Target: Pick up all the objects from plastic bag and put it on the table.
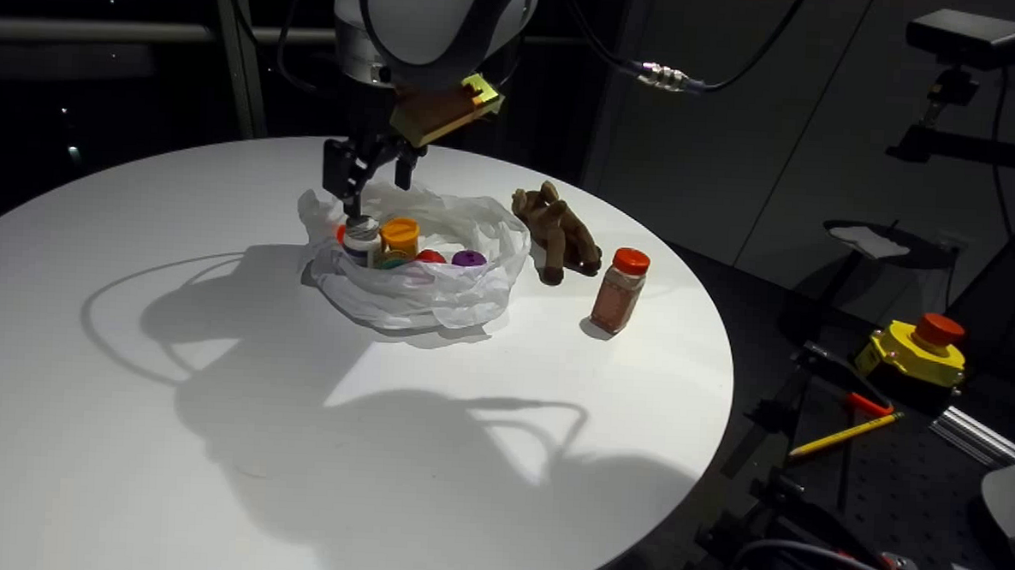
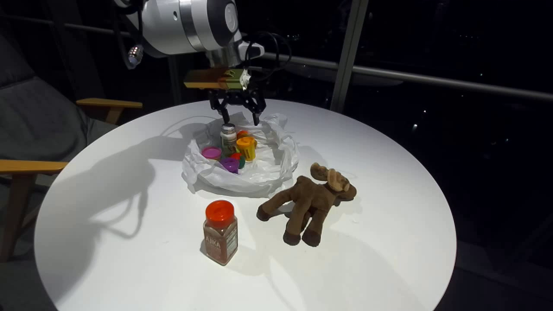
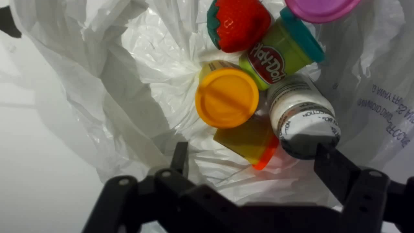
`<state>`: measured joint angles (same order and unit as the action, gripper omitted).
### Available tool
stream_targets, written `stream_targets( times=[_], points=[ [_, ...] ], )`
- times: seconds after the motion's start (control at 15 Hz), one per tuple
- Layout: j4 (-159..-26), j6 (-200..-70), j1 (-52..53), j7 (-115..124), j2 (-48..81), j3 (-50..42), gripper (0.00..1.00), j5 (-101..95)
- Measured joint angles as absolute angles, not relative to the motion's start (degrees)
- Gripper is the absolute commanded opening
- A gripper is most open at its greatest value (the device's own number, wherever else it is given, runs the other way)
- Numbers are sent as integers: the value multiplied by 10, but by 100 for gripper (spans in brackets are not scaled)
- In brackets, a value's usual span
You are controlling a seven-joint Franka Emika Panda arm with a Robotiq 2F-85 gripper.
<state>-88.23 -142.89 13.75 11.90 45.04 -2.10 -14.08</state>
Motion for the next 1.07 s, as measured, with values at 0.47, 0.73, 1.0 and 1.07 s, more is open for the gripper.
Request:
stream_targets(
  times=[0.47, 0.73, 1.0, 1.07],
  points=[
    [-858, -1407, 131, 101, 456, -13, 100, -127],
    [-851, -1372, 125, 74, 455, 10, 100, -100],
    [-849, -1338, 122, 54, 455, 31, 100, -86],
    [-849, -1334, 123, 53, 455, 32, 100, -86]
  ],
)
